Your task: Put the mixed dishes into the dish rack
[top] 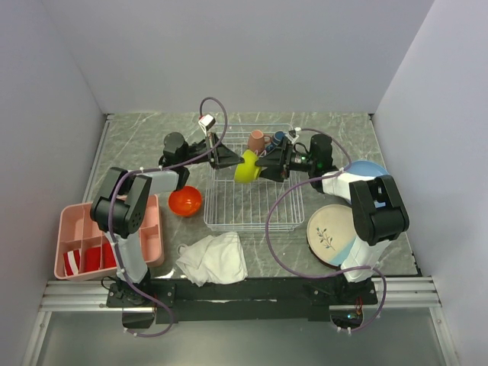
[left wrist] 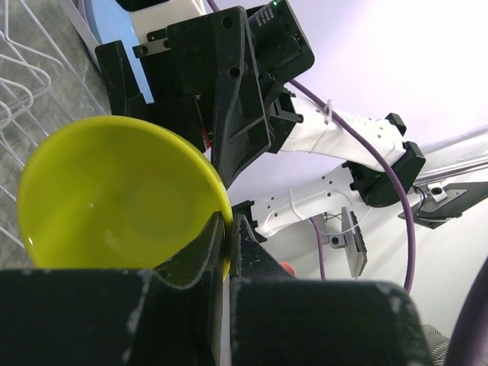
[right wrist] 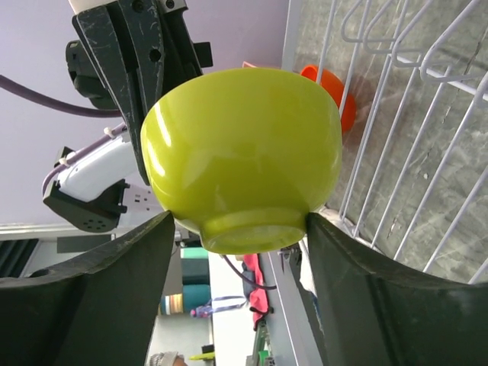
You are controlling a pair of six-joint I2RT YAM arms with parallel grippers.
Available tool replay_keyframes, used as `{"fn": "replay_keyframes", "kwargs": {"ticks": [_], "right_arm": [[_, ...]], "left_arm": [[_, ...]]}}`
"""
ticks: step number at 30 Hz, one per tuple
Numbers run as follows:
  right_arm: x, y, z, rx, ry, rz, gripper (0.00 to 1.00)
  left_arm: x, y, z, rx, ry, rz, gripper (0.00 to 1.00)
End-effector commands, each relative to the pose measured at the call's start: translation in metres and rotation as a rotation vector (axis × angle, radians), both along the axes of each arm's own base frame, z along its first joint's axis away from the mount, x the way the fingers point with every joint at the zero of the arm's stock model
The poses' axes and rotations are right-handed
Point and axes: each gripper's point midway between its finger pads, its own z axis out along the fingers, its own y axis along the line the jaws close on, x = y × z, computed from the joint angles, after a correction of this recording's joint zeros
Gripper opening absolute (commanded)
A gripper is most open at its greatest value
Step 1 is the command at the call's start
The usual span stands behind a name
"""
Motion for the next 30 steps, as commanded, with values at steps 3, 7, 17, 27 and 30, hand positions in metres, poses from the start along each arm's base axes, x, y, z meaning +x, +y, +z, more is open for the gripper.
{"fn": "replay_keyframes", "kwargs": {"ticks": [3,7,17,27,30], "right_arm": [[-0.006,0.011,0.024,0.039,-0.091,0.079,0.60],[-0.005,0.007,0.025,0.010,-0.118,0.070,0.56],[-0.011,-0.009,0.018,-0.133,-0.131,0.101,0.48],[-0.009,-0.035,0.004,-0.526,-0.409,0.192,0.49],[-0.009,-0.048,-0.004,-0.692,-0.499,0.260,0.48]], "left_arm": [[0.010,-0.010,0.015,-0.038,-0.092,0.022,0.01],[0.012,-0.012,0.011,-0.021,-0.082,0.025,0.07],[0.018,0.003,-0.001,0.103,-0.120,0.062,0.48],[0.050,0.080,-0.002,0.376,-0.312,0.285,0.70],[0.048,0.095,0.006,0.490,-0.413,0.318,0.70]]}}
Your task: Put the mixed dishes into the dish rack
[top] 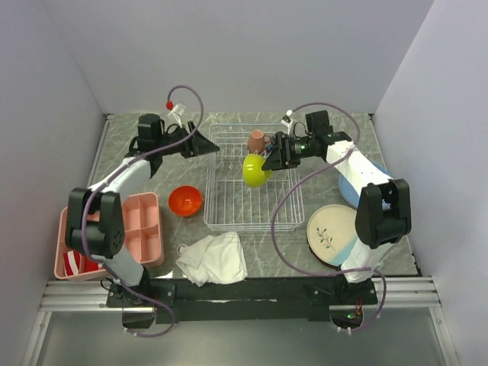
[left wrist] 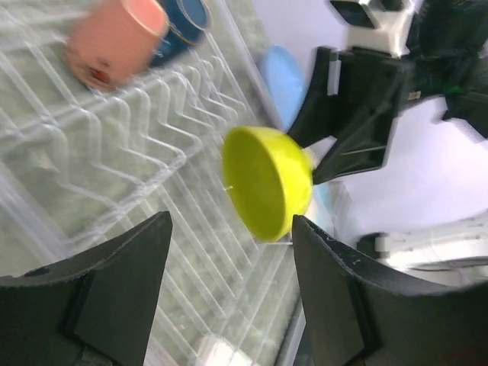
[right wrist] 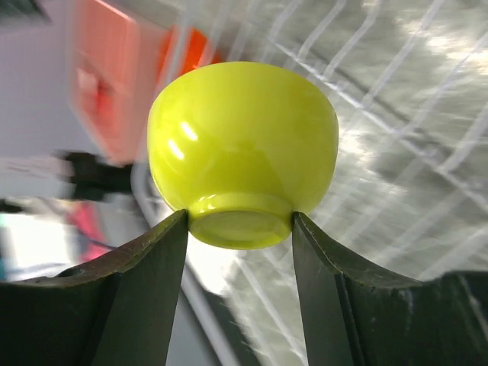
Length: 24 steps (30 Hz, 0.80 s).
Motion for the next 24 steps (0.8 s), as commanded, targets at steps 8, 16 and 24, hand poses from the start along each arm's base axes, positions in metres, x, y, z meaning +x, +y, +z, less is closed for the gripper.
{"fn": "replay_keyframes", "kwargs": {"ticks": [8,16,24], "right_arm": [[-0.036,-0.037,-0.026,-0.638,-0.318,0.360,0.46],[-0.045,-0.055,-0.052,-0.900,-0.401,0.463,0.47],[-0.037,-0.065,-0.073,-1.034,-0.426,0.512,0.49]], "left_arm": [[-0.024,0.070,0.007,0.553,-0.354,0.073,0.71],[-0.067,0.101,-0.027,0.768,-0.373,-0.029,0.70],[-0.104,0.106,-0.073,0.873,-0.479,-0.214,0.68]]}}
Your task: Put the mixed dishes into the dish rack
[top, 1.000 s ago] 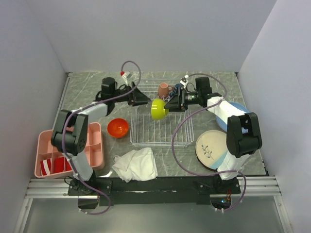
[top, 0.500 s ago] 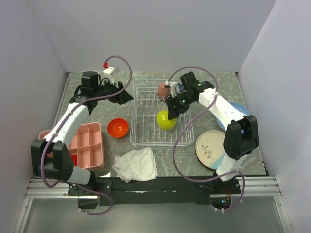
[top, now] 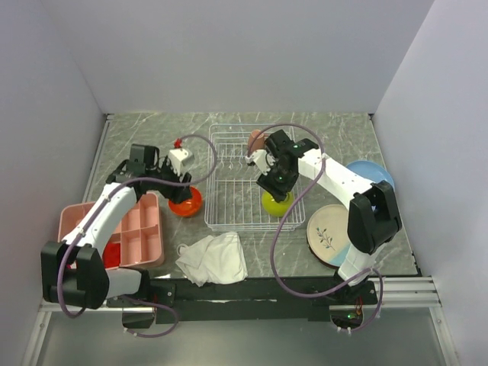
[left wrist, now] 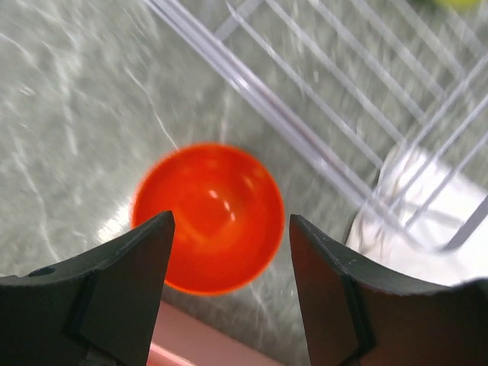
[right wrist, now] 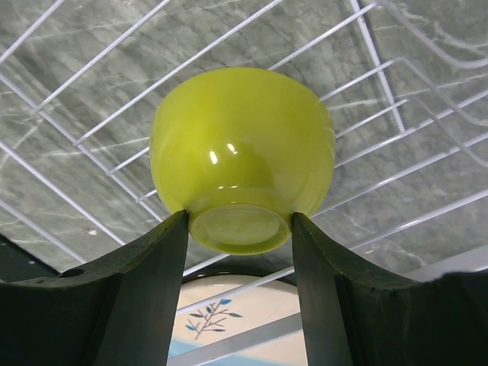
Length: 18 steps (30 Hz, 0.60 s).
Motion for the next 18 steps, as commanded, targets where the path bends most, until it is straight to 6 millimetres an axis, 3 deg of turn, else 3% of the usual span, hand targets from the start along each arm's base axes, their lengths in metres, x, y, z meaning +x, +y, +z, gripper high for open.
{"fn": "replay_keyframes", "kwargs": {"ticks": [1,4,6,11,18], "right_arm": [[0.015,-0.009,0.004,-0.080,-0.083,0.028,0.49],[0.015,-0.005,0.001,-0.075,-0.071,0.028,0.57],[0.017,-0.006,0.000,-0.092,-0.084,0.012,0.71],[0.017,0.007,0.020,-0.009,-0.104,0.003,0.86],[0.026,0.028,0.061,0.143,-0.186,-0.058,0.89]], "left_arm": [[-0.025,0.002,-0.016,0.112,-0.080,-0.150,0.68],[-0.033,-0.003,-0.023,0.129,-0.086,-0.201,0.69],[-0.034,-0.005,-0.026,0.120,-0.082,-0.208,0.70],[-0.028,-0.012,-0.034,0.125,-0.092,-0.247,0.70],[-0.026,-0.013,-0.054,0.180,-0.053,-0.285,0.63]]}}
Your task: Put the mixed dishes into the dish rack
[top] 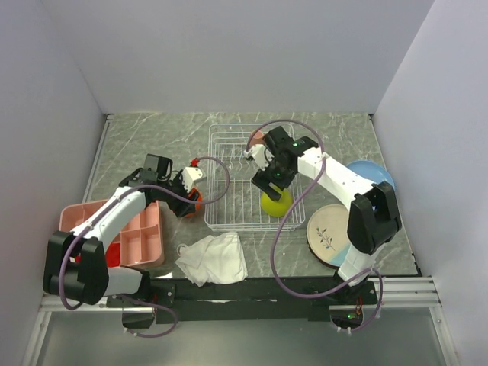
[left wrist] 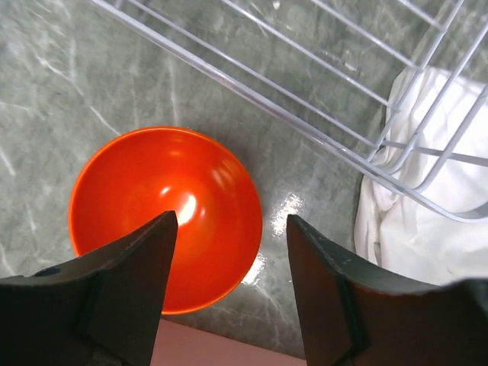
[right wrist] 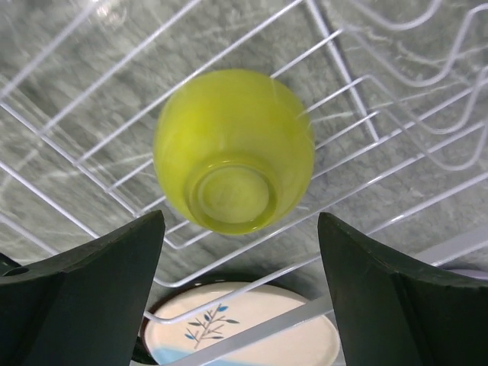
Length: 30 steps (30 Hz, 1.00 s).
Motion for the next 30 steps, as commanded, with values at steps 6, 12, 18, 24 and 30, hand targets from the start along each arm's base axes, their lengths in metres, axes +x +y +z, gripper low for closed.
{"fn": "replay_keyframes", "kwargs": {"ticks": [6,12,18,24,30], "right_arm": [[0.036,0.022,0.094,0.226,-0.260,-0.100,0.89],[0.043,0.016,0.110,0.270,-0.283,-0.140,0.89],[0.044,0.009,0.110,0.268,-0.289,-0.163,0.89],[0.039,0.003,0.111,0.267,-0.301,-0.168,0.88],[0.028,0.020,0.133,0.407,-0.279,-0.166,0.89]], "left_arm": [[0.003,0.010,-0.016,0.087,-0.030,-0.018,0.54],[-0.001,0.003,-0.028,0.059,0.035,-0.024,0.45],[0.004,0.001,-0.035,0.082,0.030,0.001,0.27],[0.002,0.000,-0.024,0.074,0.047,0.001,0.01],[0.012,-0.006,0.052,0.006,-0.037,0.043,0.01]]}}
